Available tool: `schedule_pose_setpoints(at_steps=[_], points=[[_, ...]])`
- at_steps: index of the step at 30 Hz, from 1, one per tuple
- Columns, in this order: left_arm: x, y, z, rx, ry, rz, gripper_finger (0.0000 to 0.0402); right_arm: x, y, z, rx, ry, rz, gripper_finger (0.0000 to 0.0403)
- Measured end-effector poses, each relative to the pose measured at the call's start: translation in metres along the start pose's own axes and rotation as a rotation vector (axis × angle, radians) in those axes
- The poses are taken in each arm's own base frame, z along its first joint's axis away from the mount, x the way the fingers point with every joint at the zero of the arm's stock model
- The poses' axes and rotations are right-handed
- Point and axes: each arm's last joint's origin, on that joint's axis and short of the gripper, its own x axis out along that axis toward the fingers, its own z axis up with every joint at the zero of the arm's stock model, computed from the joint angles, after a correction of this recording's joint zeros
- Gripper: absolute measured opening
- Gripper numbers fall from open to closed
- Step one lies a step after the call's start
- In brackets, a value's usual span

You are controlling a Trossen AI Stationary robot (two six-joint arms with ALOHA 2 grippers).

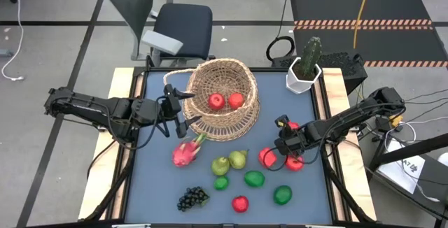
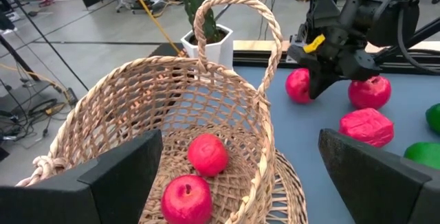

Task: Build produce basket
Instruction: Put the apple into the basket

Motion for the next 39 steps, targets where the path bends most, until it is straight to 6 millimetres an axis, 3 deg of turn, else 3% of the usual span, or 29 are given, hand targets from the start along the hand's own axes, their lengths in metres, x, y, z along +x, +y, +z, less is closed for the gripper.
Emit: schedule_pose_setpoints(at_steps=[4,13,17,39], points=[[0.0,0.0,0.0,0.0,0.0,0.0,0.039,-0.004,-0.002,-0.002,0.088,-0.015,-0.013,0.0021],[0.0,0.0,0.0,0.0,-0.001,0.0,0.039,-0.006,-0.007,-0.005,0.151,-0.028,0.009,0.0131],[0.0,0.0,0.0,0.0,-0.001,0.0,0.039,-0.001,-0.009,-0.005,0.16,-0.006,0.032,0.0162],[0.0,0.0,0.0,0.002,-0.001,0.0,0.039,0.005,-0.018,-0.009,0.198,0.02,0.074,0.0148]])
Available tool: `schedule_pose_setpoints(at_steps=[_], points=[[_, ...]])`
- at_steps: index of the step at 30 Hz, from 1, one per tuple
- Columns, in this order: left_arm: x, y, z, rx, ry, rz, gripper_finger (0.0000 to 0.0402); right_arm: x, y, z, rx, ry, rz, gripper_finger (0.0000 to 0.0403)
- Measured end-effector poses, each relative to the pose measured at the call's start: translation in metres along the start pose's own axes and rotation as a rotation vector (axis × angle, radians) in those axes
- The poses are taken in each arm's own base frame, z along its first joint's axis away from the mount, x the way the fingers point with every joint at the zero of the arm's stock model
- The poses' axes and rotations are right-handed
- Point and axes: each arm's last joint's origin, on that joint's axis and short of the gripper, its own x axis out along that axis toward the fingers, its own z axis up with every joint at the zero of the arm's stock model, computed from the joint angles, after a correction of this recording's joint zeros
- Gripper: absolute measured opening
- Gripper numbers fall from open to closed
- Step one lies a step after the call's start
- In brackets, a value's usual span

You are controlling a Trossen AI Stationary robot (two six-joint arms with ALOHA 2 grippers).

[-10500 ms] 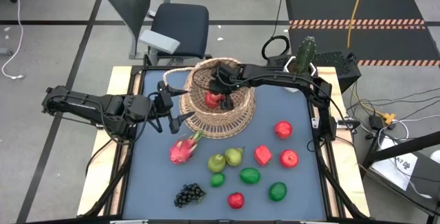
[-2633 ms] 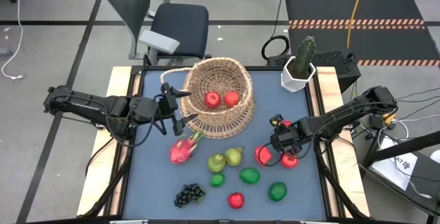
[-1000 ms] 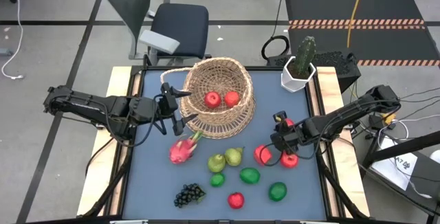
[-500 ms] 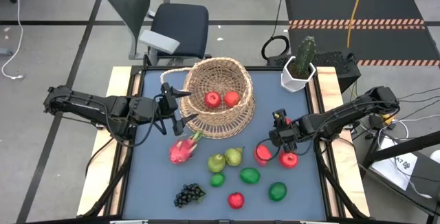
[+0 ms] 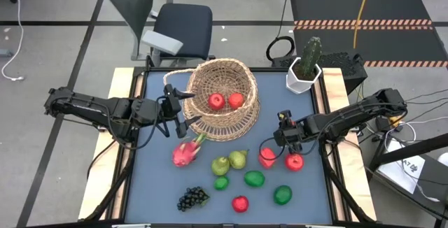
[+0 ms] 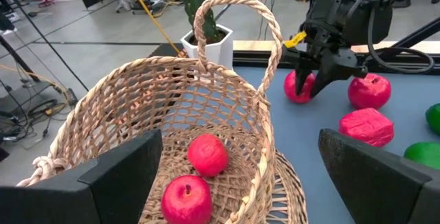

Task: Build produce basket
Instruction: Put the apple into the basket

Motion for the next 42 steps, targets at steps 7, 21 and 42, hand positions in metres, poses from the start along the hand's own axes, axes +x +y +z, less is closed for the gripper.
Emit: schedule_pose_setpoints(at_steps=[7,21,42], points=[[0.0,0.0,0.0,0.0,0.0,0.0,0.039,0.004,0.001,0.001,-0.011,0.025,0.011,0.0148],[0.0,0.0,0.0,0.0,0.0,0.0,0.039,0.013,-0.003,0.001,0.01,0.075,0.012,0.0138],[0.0,0.0,0.0,0.005,-0.001,0.0,0.039,-0.024,-0.018,0.031,0.663,-0.06,0.04,0.0137]])
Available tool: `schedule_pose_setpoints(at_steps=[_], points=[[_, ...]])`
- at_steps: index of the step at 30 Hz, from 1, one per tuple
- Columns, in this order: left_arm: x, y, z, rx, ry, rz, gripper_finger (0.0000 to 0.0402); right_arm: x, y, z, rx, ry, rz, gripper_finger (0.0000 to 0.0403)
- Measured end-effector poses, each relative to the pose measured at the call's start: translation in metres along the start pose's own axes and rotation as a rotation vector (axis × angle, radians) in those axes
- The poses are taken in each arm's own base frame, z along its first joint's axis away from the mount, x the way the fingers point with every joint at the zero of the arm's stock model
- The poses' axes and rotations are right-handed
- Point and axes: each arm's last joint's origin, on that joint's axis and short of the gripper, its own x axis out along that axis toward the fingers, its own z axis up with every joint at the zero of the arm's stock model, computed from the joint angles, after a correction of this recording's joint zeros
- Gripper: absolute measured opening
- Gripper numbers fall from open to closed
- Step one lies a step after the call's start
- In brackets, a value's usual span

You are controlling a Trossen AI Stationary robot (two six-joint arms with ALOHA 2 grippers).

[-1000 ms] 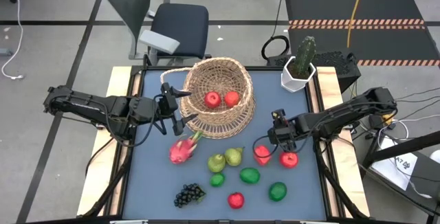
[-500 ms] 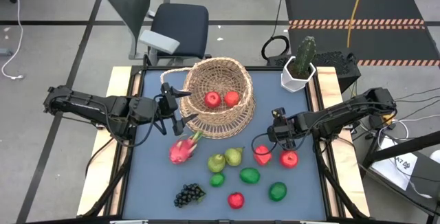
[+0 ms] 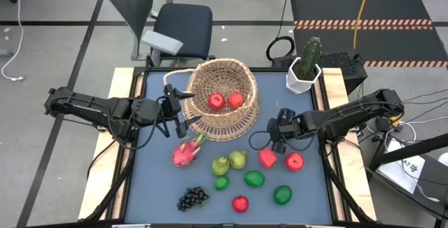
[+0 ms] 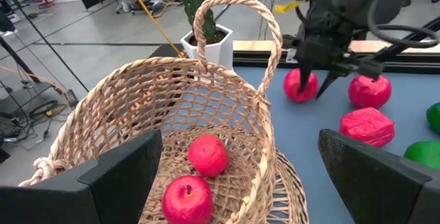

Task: Build produce basket
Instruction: Put the apple into the basket

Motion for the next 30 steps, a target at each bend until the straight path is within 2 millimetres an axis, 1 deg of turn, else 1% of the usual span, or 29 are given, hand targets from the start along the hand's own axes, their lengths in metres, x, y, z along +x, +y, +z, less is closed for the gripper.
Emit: schedule_pose_setpoints(at_steps=[4,7,9,15,20,23,30], points=[[0.0,0.0,0.0,-0.001,0.0,0.0,0.039,-0.002,-0.001,-0.009,-0.047,0.085,-0.038,0.0155],[0.0,0.0,0.0,-0.001,0.0,0.0,0.039,0.0,-0.003,-0.016,-0.096,0.174,-0.052,0.0162],[0.0,0.0,0.0,-0.002,-0.001,0.0,0.039,0.001,0.0,-0.017,-0.142,0.187,-0.047,0.0164],[0.0,0.0,0.0,-0.002,-0.001,0.0,0.039,0.006,0.004,-0.014,-0.246,0.179,-0.012,0.0164],[0.0,0.0,0.0,-0.002,-0.001,0.0,0.039,0.015,-0.004,-0.011,-0.281,0.241,-0.025,0.0164],[0.0,0.0,0.0,-0.002,0.0,0.0,0.039,0.021,-0.008,-0.01,-0.343,0.295,0.011,0.0164],[0.0,0.0,0.0,-0.002,0.0,0.0,0.039,0.028,-0.019,-0.005,-0.42,0.324,0.068,0.0164]])
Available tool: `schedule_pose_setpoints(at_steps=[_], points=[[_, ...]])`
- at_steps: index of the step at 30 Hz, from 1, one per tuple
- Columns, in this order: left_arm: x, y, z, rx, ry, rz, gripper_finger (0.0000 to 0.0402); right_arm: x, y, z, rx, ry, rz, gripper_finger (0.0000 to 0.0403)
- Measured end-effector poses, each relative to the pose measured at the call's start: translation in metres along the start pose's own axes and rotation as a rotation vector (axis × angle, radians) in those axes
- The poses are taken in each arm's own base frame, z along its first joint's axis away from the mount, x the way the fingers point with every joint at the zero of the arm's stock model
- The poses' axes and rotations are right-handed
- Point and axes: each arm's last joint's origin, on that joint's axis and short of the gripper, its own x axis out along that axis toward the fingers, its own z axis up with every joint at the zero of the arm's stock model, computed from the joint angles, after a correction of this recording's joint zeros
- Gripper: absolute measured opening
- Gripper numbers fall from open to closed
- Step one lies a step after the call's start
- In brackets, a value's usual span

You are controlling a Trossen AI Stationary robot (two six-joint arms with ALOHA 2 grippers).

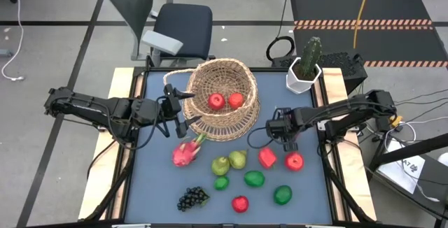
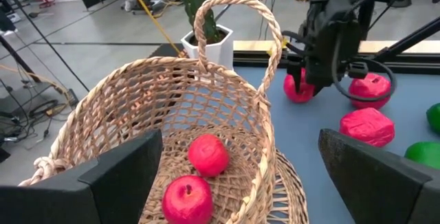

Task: Build produce basket
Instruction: Put the apple into the basket

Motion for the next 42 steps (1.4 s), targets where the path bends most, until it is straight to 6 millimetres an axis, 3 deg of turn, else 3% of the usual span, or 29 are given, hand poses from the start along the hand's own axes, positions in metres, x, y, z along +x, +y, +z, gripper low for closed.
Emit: schedule_pose_setpoints(at_steps=[9,22,29,42], points=[[0.0,0.0,0.0,0.002,0.0,0.0,0.039,0.002,-0.011,0.0,-0.027,-0.006,0.078,0.0163],[0.0,0.0,0.0,0.005,0.001,0.0,0.039,0.003,-0.015,0.0,-0.067,-0.014,0.105,0.013],[0.0,0.0,0.0,0.006,0.001,0.0,0.039,0.014,-0.013,-0.008,-0.086,0.021,0.111,0.0116],[0.0,0.0,0.0,0.007,0.001,0.0,0.039,0.016,-0.013,-0.01,-0.106,0.032,0.11,0.0033]])
